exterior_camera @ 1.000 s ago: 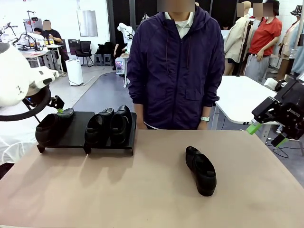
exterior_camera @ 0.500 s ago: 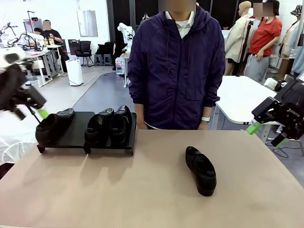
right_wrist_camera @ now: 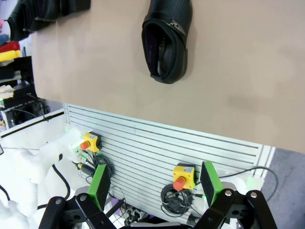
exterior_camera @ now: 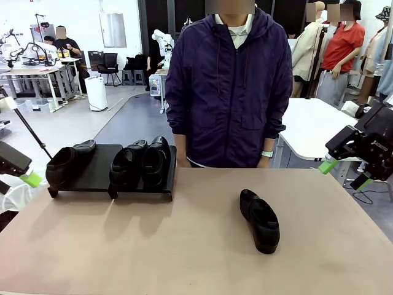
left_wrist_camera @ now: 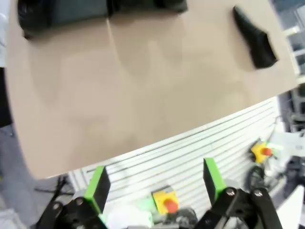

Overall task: Organize the shoes by placing them on the stand.
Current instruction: Place the Shoe from the middle of the table onto the Shoes Stand, then pick up one Shoe and place it in the middle of the table.

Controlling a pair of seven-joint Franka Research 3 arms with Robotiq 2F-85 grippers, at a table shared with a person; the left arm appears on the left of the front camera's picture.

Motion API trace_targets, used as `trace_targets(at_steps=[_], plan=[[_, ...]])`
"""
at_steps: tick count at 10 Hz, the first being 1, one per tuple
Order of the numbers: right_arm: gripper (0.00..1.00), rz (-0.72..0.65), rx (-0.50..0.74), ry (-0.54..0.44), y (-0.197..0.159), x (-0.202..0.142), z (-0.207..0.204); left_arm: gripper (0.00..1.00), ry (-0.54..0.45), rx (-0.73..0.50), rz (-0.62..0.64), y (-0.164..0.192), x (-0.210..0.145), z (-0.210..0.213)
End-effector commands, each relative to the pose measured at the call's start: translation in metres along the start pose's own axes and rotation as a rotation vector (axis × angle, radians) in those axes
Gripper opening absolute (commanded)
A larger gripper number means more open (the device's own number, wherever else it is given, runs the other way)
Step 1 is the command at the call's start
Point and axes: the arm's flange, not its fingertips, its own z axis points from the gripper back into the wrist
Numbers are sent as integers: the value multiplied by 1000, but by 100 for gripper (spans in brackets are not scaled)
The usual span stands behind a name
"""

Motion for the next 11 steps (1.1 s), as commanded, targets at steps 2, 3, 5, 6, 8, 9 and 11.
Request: trace_targets(at_steps=[2, 3, 5, 6, 8, 9, 11], plan=[[100, 7, 6, 1, 2, 2, 3, 100, 59, 29, -31, -1, 29, 10], [100, 7, 6, 1, 2, 2, 3, 100, 59, 29, -31, -1, 29, 10], [100, 7, 6, 1, 2, 2, 3, 100, 59, 29, -31, -1, 29, 10], [100, 7, 6, 1, 2, 2, 3, 100, 59, 29, -31, -1, 29, 10], [100, 7, 6, 1, 2, 2, 3, 100, 59, 29, -31, -1, 29, 10], [100, 7, 6, 1, 2, 2, 3, 100, 59, 29, -31, -1, 29, 10], [100, 0, 0, 0, 0, 0, 0, 100, 59, 29, -31, -1, 29, 10]])
